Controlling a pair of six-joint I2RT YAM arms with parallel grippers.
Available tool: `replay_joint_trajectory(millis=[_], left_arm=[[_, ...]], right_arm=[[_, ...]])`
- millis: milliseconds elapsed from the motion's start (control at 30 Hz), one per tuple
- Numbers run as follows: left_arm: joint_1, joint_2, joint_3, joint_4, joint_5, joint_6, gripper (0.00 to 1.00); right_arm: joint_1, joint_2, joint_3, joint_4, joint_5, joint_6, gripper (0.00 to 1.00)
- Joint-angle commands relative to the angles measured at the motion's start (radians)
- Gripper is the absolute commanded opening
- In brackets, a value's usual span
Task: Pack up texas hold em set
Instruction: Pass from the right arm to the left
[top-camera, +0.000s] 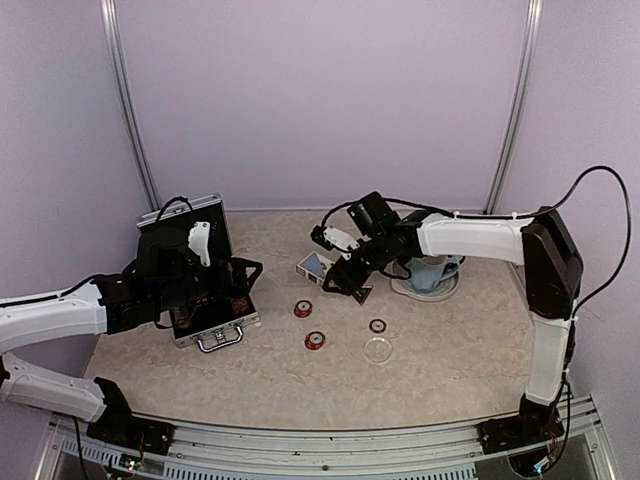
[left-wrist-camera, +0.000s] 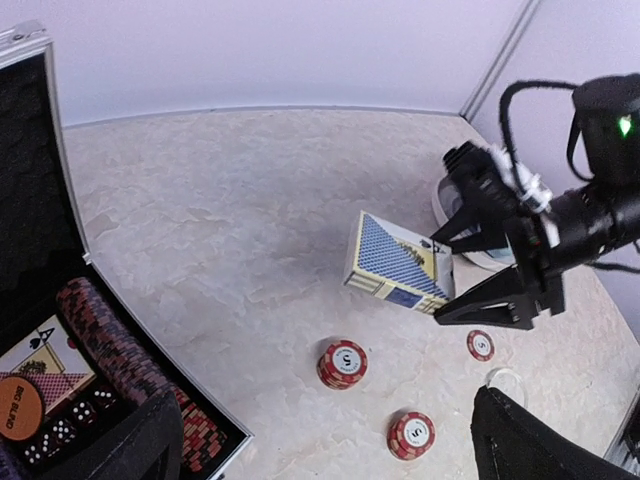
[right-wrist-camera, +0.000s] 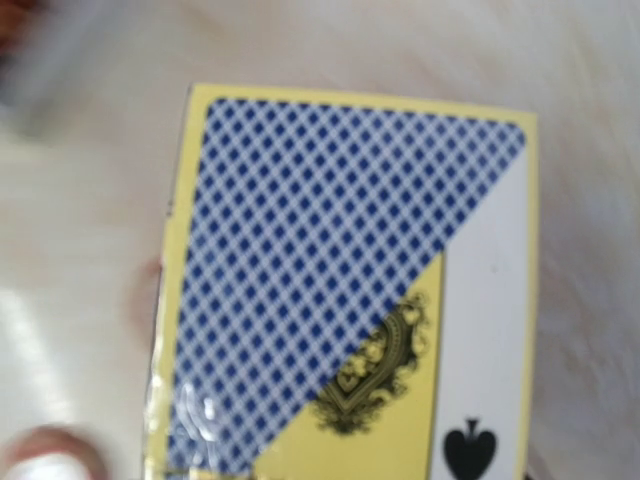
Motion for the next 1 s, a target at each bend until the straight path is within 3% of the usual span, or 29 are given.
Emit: replay_joint_trajectory(millis=[0, 167, 400, 733, 967], left_arm=[[0.009, -0.012, 0.033, -0.022, 0.188, 0.11, 0.99], [-0.037, 0.004, 0.048, 0.027, 0.381, 0.17, 0.99], [-0.141, 0.0, 0.083, -0.045, 0.401, 0.369, 0.99], [-0.14, -0.03, 0.132, -0.196, 0.499, 0.557, 0.99], [-0.12, 0.036, 0.215, -0.295, 0.552, 0.634, 0.99]], right_arm=[[0.004, -0.156, -0.046, -0.002, -0.29, -0.166, 0.53], [0.019, -0.198, -0.034, -0.15, -0.418, -0.266, 0.51], [0.034, -0.24, -0.047, -0.233, -0.52, -0.339, 0.49], [0.076, -0.287, -0.089, -0.234, -0.587, -0.393, 0.48], [0.109, -0.303, -0.098, -0.233, -0.608, -0.406, 0.48]])
